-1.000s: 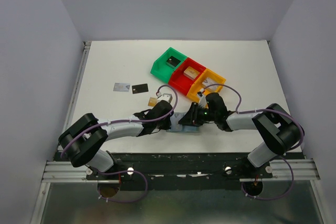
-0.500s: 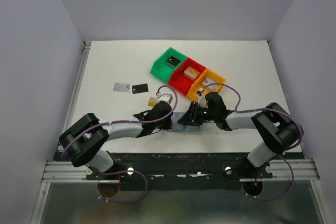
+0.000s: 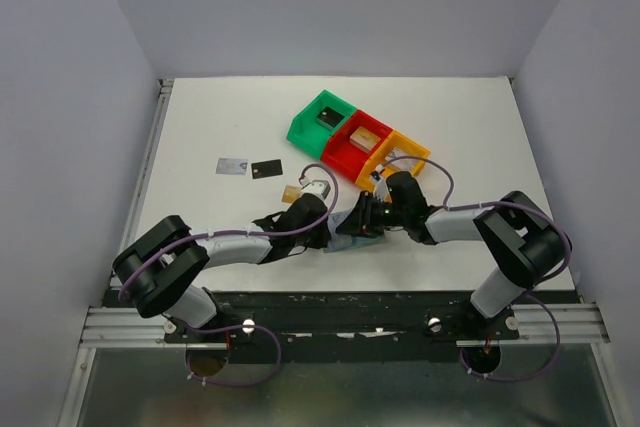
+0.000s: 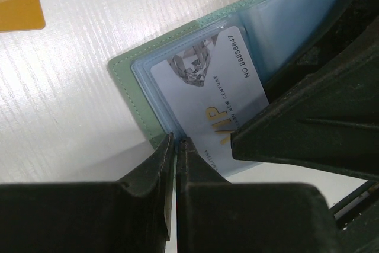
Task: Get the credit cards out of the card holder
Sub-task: Remove the credit card from the card holder.
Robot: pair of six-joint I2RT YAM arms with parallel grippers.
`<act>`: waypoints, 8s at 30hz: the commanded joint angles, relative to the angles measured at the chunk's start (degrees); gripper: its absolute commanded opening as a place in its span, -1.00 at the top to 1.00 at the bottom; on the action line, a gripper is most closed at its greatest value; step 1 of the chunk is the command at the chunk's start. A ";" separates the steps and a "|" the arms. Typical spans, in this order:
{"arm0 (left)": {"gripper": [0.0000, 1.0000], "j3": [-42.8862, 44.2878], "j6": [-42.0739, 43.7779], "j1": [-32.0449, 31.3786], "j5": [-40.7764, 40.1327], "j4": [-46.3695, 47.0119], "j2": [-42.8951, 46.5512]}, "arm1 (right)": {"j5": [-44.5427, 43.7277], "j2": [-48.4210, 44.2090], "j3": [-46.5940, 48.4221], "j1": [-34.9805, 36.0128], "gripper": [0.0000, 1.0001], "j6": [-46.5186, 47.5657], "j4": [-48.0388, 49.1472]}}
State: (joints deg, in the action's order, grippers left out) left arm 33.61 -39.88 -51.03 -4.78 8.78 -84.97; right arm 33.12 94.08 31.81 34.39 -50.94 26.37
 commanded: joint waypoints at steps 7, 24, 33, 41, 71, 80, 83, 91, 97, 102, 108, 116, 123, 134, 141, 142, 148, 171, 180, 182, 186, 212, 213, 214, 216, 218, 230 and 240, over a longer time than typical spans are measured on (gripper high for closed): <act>0.74 -0.82 -0.29 -0.74 3.37 2.39 -0.02 | 3.53 2.42 3.78 2.08 0.19 2.24 -3.60; 0.45 -0.29 -0.64 -0.74 0.91 -1.83 0.42 | -0.25 -4.17 3.61 2.08 0.27 5.06 -11.95; 0.79 -0.56 -1.34 -0.74 -0.15 -2.36 -0.02 | -0.96 -6.02 3.34 2.08 0.29 5.32 -13.10; 1.00 -0.65 -1.61 -0.74 -0.32 -2.45 -0.11 | -1.75 -7.16 2.91 2.08 0.31 5.76 -14.33; 1.00 -1.26 -2.22 -0.65 -1.46 -3.32 -1.34 | -4.91 -11.90 2.90 1.82 0.37 8.13 -20.74; 1.00 -1.88 -2.22 -0.65 -1.99 -3.41 -1.25 | -5.61 -13.05 2.73 1.47 0.40 8.75 -21.80; 1.00 -2.23 -2.31 -0.48 -2.08 -3.15 -1.16 | -5.88 -13.31 2.64 1.38 0.42 9.01 -22.15; 1.00 -2.84 -2.49 -0.30 -2.08 -2.89 -0.90 | -6.49 -13.93 2.64 1.12 0.48 9.37 -22.94; 1.00 -3.02 -2.57 -0.22 -2.17 -2.80 -0.90 | -7.28 -14.19 2.46 0.94 0.54 9.37 -23.64; 1.00 -3.28 -2.57 -0.13 -2.25 -2.62 -0.72 | -7.64 -14.37 2.38 0.68 0.58 9.37 -24.00; 1.00 -3.37 -2.49 -0.04 -2.43 -2.62 -0.55 | -8.16 -14.72 2.73 0.41 0.61 9.63 -24.79; 1.00 -3.55 -2.49 -0.04 -2.34 -2.80 -0.37 | -8.78 -14.81 2.73 0.24 0.99 9.63 -25.93; 1.00 -3.55 -2.49 -0.04 -2.26 -2.97 0.86 | -13.96 -15.50 3.96 0.15 0.99 11.12 -32.52; 1.00 -3.55 -2.57 -0.04 -2.17 -3.68 2.96 | -16.86 -21.74 7.03 0.24 0.99 14.20 -41.57; 0.45 -3.72 -2.93 -0.04 -2.78 -4.55 9.19 | -16.34 -28.16 7.74 0.24 0.99 16.57 -45.00; 0.30 -3.37 -2.84 -0.13 -2.87 -5.08 10.25 | -15.64 -28.77 8.09 0.24 0.99 17.27 -45.18; -0.27 -0.12 -2.22 -0.22 -2.17 -7.89 16.49 | -11.16 -32.82 9.23 0.24 0.99 21.23 -45.97; -0.32 -13.48 0.24 3.12 18.21 6.68 52.19 | 22.95 -35.73 10.11 3.05 0.99 30.81 -39.91; -0.25 -12.33 -0.29 3.65 27.45 12.40 47.44 | 22.51 -35.02 10.38 4.54 0.99 30.37 -38.50; -0.22 -12.60 -0.46 3.65 29.29 13.63 46.57 | 22.25 -35.11 10.29 4.54 0.99 30.11 -37.80; -0.15 -13.39 -1.87 3.65 32.37 16.88 44.72 | 22.34 -34.76 10.11 4.63 0.99 28.88 -35.61; 0.58 -17.34 -2.22 3.74 37.56 27.61 44.80 | 31.21 -32.74 8.09 4.72 1.00 22.02 -21.89; 0.66 -17.43 -2.22 3.65 37.73 27.96 44.89 | 31.12 -32.82 8.09 4.72 0.99 22.11 -21.97; 0.76 -17.52 -2.31 3.74 37.91 28.22 44.98 | 30.86 -32.74 8.18 4.72 0.99 22.20 -22.24; 1.00 -17.61 -2.31 3.74 38.09 28.49 44.89 | 29.72 -33.09 8.44 4.72 0.79 23.07 -24.07; 1.00 -17.52 -2.40 3.74 38.09 28.14 45.24 | 27.18 -33.52 9.58 4.72 0.21 24.74 -28.37; 1.00 2.41 10.25 3.74 52.58 -12.34 42.88 | 18.20 -36.43 28.29 4.63 -0.51 39.33 -55.89; 1.00 11.82 20.62 2.16 56.89 -27.22 31.46 | 16.27 -32.12 33.23 4.98 -0.43 45.14 -66.62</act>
State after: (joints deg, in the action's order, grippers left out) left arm 41.41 -26.09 -47.59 47.79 -8.45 -49.93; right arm 51.35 61.12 63.75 38.72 -8.67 -33.95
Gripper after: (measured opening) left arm 0.034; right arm 0.731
